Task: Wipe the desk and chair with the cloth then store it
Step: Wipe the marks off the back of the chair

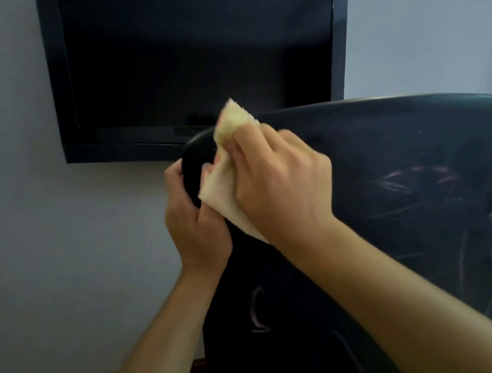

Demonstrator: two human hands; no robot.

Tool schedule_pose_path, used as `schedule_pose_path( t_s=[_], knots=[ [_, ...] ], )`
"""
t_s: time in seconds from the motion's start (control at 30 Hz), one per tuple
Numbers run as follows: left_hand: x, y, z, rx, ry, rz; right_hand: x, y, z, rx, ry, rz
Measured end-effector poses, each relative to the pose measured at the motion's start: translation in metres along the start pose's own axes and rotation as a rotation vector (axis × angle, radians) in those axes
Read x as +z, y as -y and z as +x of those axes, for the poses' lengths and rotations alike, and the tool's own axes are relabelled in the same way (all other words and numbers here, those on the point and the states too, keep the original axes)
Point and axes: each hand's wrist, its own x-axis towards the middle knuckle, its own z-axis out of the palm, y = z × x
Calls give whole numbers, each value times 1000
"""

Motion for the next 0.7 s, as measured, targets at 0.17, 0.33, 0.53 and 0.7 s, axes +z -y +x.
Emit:
schedule_pose_path(
  t_s=[0.17,0.33,0.53,0.7],
  knots=[
    [-7,6,2,-39,21,-124,12,28,3,-66,184,-4],
    [-4,2,4,-31,5,-49,-2,10,-30,-70,384,79],
    [-3,5,2,-95,-35,-83,14,22,30,31,99,60],
    [-9,8,1,-56,19,35,-2,19,-44,39,280,18]
  ],
)
